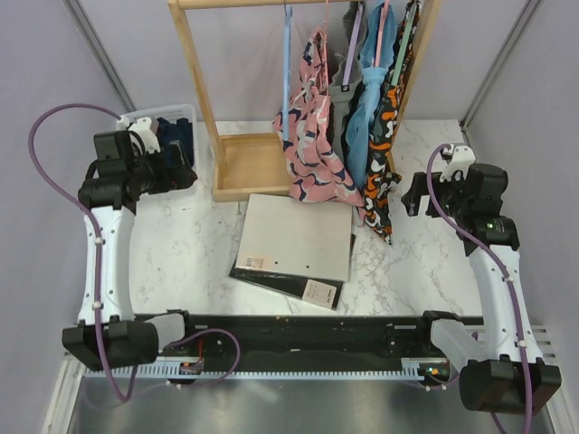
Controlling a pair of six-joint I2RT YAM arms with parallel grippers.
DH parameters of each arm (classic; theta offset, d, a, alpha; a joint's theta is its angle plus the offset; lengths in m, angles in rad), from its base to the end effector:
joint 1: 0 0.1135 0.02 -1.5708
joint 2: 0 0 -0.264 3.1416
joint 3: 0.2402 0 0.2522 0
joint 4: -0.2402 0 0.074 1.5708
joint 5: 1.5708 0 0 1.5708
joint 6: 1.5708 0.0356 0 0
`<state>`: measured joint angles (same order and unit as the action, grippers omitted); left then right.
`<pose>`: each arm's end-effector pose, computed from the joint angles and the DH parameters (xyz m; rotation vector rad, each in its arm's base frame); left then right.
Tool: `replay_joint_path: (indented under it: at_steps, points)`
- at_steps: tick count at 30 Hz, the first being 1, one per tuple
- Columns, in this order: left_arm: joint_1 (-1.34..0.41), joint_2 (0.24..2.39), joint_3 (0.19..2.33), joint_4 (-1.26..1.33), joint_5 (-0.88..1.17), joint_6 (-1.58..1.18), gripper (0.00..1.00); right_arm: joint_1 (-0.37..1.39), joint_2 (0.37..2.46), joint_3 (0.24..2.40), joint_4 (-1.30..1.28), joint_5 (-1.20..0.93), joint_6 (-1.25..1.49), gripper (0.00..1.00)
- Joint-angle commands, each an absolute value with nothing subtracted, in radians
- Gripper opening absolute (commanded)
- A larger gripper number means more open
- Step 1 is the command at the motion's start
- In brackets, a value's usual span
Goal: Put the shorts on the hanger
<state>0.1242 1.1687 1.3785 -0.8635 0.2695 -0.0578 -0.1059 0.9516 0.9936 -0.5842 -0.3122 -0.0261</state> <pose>0.2292 0.0191 0.4003 -0.0534 2.2089 -0.2626 0.2014 -0.0104 0.3430 -0.1021 2.0913 0.2498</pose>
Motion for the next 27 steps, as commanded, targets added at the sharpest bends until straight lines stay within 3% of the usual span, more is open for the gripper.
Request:
replay_joint_path:
  at_steps: [1, 15, 27]
  points:
    - [0.182, 1.314, 1.521, -0.894, 0.419, -0.009, 1.0, -0.11, 0.992, 1.038, -0.583, -0.357, -0.051, 0.98]
    - [0.353, 2.003, 2.191, -0.882, 0.417, 0.08, 1.0, -0.11, 1.066, 1.037, -0.587, -0.422, -0.058, 0.98]
    - [0.35, 2.358, 2.362, -0.735, 0.339, 0.11, 0.99, -0.11, 1.111, 1.025, -0.592, -0.416, -0.072, 0.98]
